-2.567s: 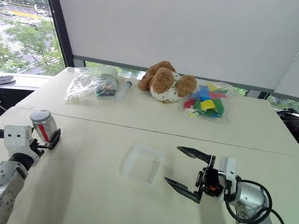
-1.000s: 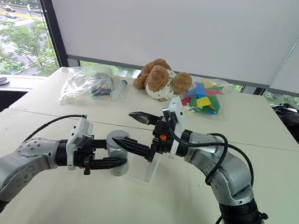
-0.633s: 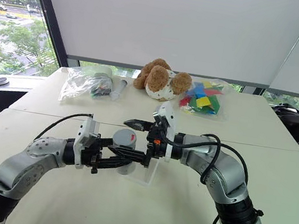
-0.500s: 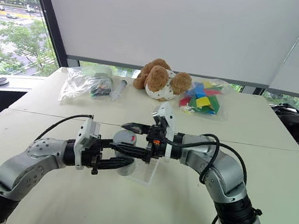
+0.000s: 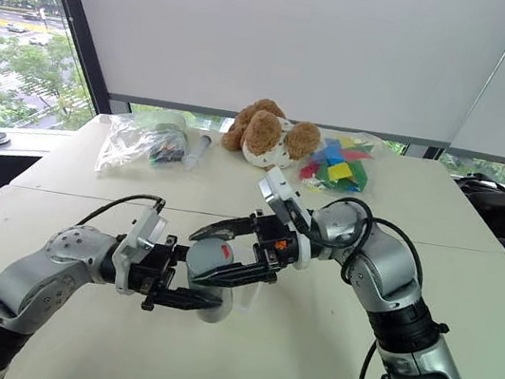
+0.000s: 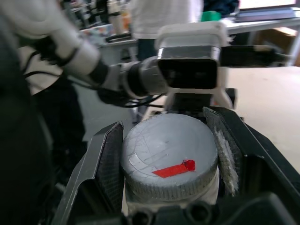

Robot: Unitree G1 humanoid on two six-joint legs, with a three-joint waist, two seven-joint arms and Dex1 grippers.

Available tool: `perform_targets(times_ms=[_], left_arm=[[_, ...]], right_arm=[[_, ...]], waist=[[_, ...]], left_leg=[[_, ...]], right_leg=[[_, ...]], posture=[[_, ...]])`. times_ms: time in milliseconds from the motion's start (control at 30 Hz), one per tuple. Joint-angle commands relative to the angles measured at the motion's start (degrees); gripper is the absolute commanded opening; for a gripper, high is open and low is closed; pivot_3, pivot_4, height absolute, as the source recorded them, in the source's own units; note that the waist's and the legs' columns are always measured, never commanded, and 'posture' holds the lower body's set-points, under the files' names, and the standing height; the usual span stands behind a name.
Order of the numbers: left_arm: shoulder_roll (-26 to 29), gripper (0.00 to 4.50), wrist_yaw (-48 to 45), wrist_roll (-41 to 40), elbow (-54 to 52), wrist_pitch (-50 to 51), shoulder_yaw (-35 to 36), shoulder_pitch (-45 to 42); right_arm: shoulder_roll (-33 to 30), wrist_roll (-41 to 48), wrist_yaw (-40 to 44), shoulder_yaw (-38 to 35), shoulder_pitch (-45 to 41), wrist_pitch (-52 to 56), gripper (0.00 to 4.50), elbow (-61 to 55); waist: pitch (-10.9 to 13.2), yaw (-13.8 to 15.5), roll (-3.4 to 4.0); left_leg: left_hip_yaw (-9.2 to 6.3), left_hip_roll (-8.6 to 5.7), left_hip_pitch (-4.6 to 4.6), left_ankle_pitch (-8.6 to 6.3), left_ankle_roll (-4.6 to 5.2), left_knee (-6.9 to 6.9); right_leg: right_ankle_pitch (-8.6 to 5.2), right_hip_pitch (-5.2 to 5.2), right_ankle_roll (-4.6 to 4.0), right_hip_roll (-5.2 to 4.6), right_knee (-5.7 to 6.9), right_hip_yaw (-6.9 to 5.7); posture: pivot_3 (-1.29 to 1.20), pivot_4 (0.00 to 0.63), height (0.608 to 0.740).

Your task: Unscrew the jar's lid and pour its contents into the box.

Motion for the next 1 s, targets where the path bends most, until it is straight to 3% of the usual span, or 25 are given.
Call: perform_targets(times_ms=[33,133,167,433,667,1000], left_arm=[[0.43,2.1,-2.8,-3.09,-2.3,-0.82,1.12,0.13],[0.25,2.1,-1.31,-2.79,-2.32,-1.15,2.17,0.86],[0.25,2.1,-0.62,-2.69,-2.25,-1.26,2.69,1.27],[-1.52,2.1,8.54,3.16,1.58,-5.13,5.66,2.44],[-3.42,2.1,11.43,4.07,2.3,-4.76,4.48,1.51],[-5.02,2.1,13.79,5.13,0.04,-3.41,2.25,2.43]], right_arm=[[-0.09,-1.63,0.74,-2.04,-2.23,-2.38,2.8,0.97],[0.48,-1.2,-1.46,-3.56,-1.58,-1.89,4.21,0.09],[0.79,-1.07,-2.91,-4.69,-0.99,-2.11,4.45,-0.31],[1.41,2.5,-15.08,-11.51,3.2,4.31,4.45,-4.96],[4.48,0.41,-22.99,-8.04,4.05,6.98,4.45,-9.19],[6.26,-4.67,-23.95,-4.47,1.76,4.85,4.45,-4.95]], waist=[[0.0,-0.06,0.0],[0.0,-0.03,0.0],[0.0,-0.02,0.0],[0.0,0.22,0.0],[0.0,0.04,0.0],[0.0,0.04,0.0]], left_leg=[[0.0,0.0,0.0,0.0,0.0,0.0],[0.0,0.0,0.0,0.0,0.0,-0.01],[-0.01,0.0,-0.01,0.0,-0.01,-0.01],[-0.02,-0.02,-0.02,0.0,-0.01,0.02],[-0.02,-0.01,-0.02,0.0,-0.01,-0.04],[-0.01,-0.03,-0.02,0.01,-0.02,0.01]], right_leg=[[0.0,0.0,0.0,0.0,0.0,0.0],[0.0,-0.04,0.0,-0.01,0.03,0.01],[0.0,-0.04,0.0,-0.01,0.03,0.01],[0.0,-0.03,-0.01,-0.04,0.01,0.03],[0.01,-0.09,0.0,-0.04,0.07,0.03],[0.01,-0.06,0.0,-0.03,0.07,0.02]], posture=[[0.0,0.15,0.74],[0.0,0.15,0.74],[0.0,0.15,0.74],[0.0,0.15,0.74],[0.0,0.15,0.74],[0.0,0.15,0.74]])
